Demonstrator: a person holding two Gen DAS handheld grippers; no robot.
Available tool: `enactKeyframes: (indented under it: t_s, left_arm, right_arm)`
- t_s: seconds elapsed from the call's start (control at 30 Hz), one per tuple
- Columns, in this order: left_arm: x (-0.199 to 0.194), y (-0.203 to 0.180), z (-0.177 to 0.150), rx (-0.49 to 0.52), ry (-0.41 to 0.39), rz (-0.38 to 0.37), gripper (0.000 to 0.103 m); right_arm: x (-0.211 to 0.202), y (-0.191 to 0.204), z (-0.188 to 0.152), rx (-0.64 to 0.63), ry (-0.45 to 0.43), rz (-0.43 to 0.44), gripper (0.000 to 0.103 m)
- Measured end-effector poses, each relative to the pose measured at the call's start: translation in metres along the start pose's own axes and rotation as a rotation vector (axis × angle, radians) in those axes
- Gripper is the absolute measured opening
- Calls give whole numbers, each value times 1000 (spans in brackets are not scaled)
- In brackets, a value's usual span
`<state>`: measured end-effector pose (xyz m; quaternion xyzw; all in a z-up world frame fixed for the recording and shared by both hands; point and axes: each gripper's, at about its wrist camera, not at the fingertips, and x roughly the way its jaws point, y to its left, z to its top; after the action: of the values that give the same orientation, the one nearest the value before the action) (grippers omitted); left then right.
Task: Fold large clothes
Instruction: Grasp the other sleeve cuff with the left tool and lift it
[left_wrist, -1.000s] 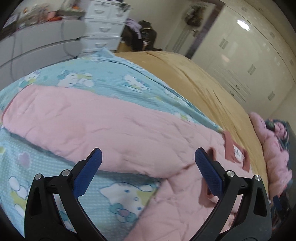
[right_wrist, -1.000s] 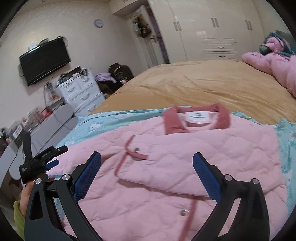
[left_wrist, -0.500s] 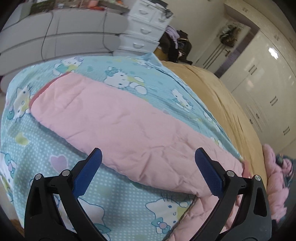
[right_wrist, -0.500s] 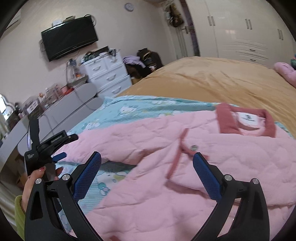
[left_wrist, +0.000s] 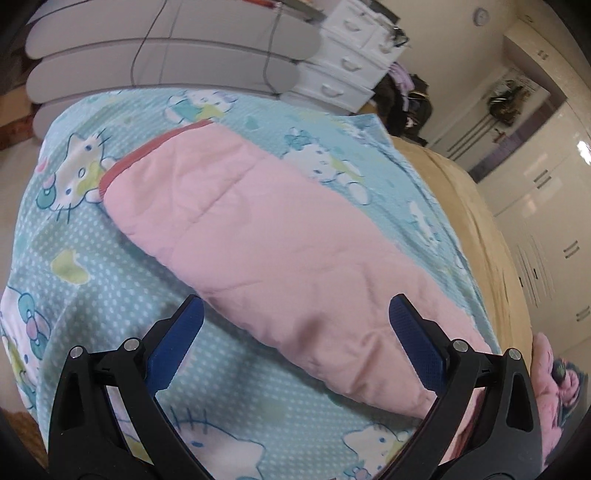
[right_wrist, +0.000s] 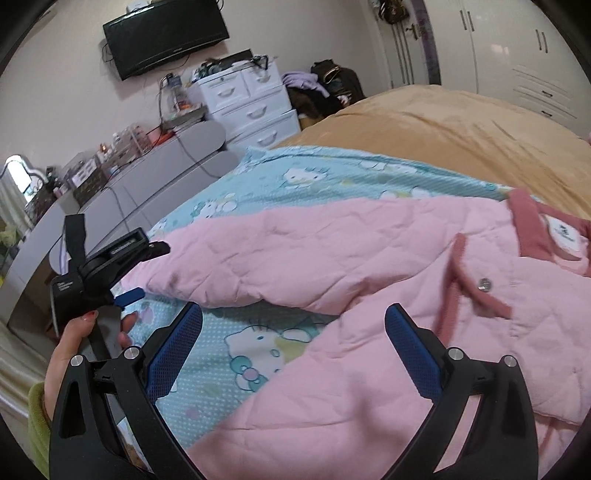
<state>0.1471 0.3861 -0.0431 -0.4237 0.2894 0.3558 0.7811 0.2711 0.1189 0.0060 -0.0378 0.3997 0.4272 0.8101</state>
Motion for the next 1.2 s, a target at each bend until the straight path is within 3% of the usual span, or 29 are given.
enactKeyframes:
  t_s: [0.2, 0.4, 0.43, 0.47, 0.53, 0.63, 0.97, 1.2]
  left_arm:
    - [32, 18, 8, -101, 38, -13, 94]
    - [41, 21, 15, -108, -20, -28, 94]
    - [41, 21, 16, -104, -33, -38, 87]
    - [40, 21, 16, -97, -48, -32, 65]
    - [38, 17, 20, -49, -78, -34, 36]
    - [28, 5, 26, 19, -113, -92, 17]
    - [-71, -53, 26, 144, -289, -316, 12]
    - [-130, -113, 6, 265, -348, -410, 12]
  right_arm:
    - [5, 0, -7, 18, 10, 25, 99]
    - [-4, -19, -14, 67, 0, 14, 99]
    - [-9, -25, -16, 80, -5, 11, 99]
    - [-12, -29, -17, 88, -10, 7, 99]
    - [-21, -37, -19, 106, -22, -2, 99]
    - [-36, -50, -24, 131, -42, -19, 99]
    - [-119, -107, -53, 266, -147, -80, 99]
    - [-167, -140, -73, 339, -207, -109, 99]
